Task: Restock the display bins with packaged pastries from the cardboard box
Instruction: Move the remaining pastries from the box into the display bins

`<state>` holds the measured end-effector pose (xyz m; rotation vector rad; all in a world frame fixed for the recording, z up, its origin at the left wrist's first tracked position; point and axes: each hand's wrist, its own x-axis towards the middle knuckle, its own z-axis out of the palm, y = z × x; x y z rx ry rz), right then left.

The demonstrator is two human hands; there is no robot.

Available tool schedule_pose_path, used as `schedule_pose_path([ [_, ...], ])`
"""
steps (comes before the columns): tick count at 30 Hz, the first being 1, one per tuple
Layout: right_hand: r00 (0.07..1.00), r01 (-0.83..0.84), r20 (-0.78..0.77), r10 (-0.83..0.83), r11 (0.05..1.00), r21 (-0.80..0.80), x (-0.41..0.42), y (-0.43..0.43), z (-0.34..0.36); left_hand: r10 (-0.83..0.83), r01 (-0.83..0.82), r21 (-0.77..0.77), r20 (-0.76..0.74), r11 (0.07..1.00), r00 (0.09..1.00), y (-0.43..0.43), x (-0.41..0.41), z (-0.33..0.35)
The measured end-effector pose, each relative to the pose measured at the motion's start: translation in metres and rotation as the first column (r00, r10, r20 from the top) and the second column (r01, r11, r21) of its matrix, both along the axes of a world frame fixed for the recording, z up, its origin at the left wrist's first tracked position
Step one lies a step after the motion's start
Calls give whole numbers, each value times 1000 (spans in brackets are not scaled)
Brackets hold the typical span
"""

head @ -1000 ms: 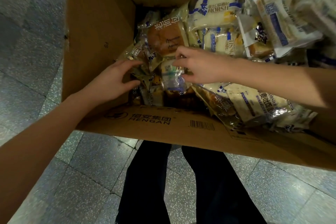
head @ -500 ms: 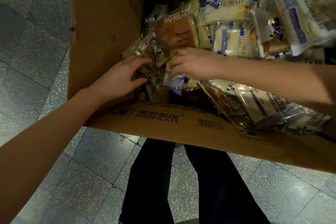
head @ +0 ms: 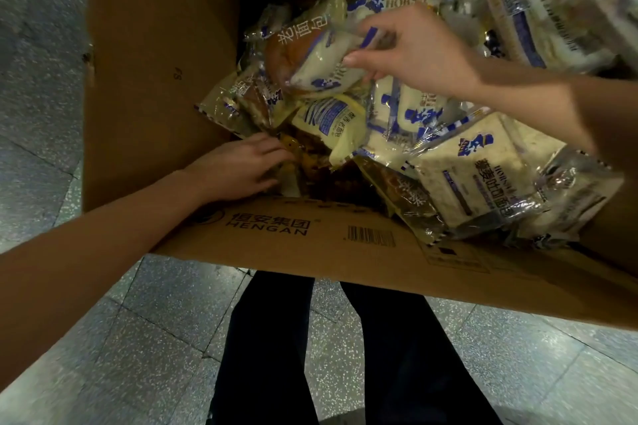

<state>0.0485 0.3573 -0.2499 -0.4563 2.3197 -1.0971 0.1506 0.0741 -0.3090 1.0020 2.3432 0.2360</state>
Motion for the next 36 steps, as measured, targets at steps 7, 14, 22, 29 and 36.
schedule_pose_path([
  [7, 975, 183, 141, -170, 980, -84, -4, 6, -12, 189, -183, -58, 130, 981, 973, 3, 6, -28],
  [14, 966, 220, 156, -204, 971, -95, -5, 6, -17, 447, -422, -150, 246, 894, 860, 17, -5, -36],
  [22, 965, 195, 198, -171, 975, -109, -1, 1, -16, 491, -504, -71, 378, 861, 785, 6, -4, -16],
  [29, 941, 219, 279, -191, 973, -76, 8, 0, 8, 696, -816, 117, 463, 566, 549, 3, -9, 47],
  [36, 922, 213, 343, -177, 975, -71, 28, 5, 52, 794, -921, 175, 469, 347, 388, 3, -4, 102],
])
